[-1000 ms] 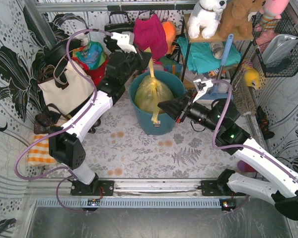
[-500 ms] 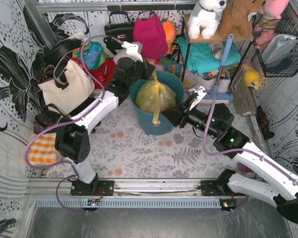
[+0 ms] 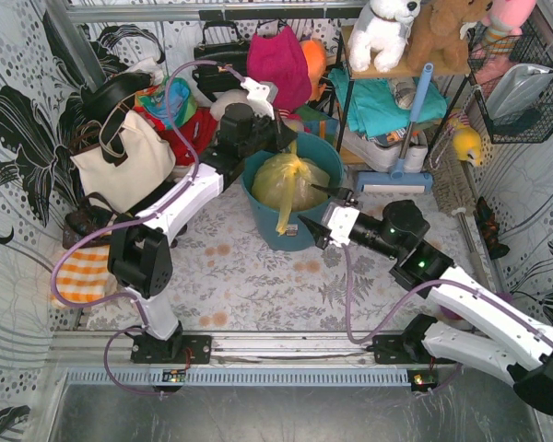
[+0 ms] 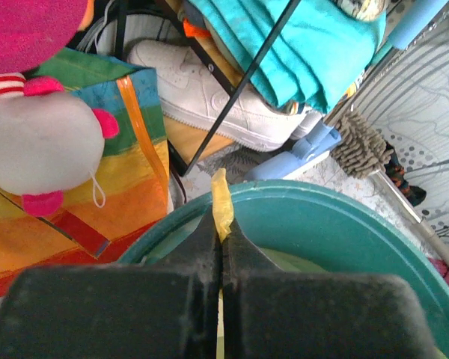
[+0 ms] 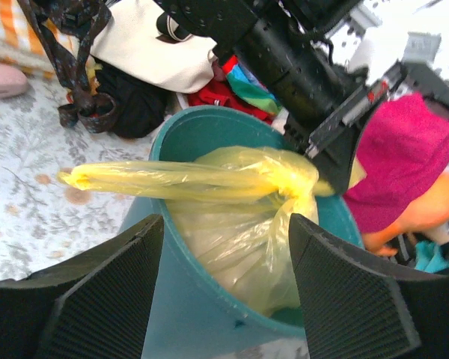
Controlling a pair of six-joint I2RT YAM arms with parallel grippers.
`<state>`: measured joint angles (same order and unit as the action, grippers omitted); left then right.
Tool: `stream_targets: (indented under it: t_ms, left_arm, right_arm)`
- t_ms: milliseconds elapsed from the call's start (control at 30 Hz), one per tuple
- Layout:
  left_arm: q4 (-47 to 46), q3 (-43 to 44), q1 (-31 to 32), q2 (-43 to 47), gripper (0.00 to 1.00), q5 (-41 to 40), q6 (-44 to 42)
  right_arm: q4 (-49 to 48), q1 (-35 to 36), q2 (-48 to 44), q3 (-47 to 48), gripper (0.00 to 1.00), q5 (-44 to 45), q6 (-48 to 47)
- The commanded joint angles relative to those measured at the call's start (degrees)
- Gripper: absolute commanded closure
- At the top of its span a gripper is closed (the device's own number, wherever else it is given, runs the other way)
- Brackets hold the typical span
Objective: Tie the trash bag
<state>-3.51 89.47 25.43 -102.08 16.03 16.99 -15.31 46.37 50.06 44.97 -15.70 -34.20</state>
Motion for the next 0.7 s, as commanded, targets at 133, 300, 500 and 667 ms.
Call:
stream_targets:
  t_ms: [133, 300, 500, 667]
  left_arm:
    - [2.19, 2.20, -0.21, -0.63, 1.00, 4.05, -2.39]
    - [2.59, 2.28, -0.21, -0.54, 1.00, 4.63, -2.32]
    - [2.62, 2.29, -0.19, -0.59, 1.00, 4.79, -2.20]
    - [2.62, 2.34, 0.05, -0.61, 1.00, 4.93, -2.05]
  right_arm:
    - [-12.35, 0.39, 7.65, 0.01, 0.33, -8.84, -10.61]
    - [-18.06, 0.39, 11.28, 0.14, 0.34, -11.63, -10.15]
    - [-22.81, 0.39, 15.37, 0.56, 0.42, -12.42, -10.21]
    - [-24.38, 0.39, 17.85, 1.01, 0.56, -12.45, -10.45]
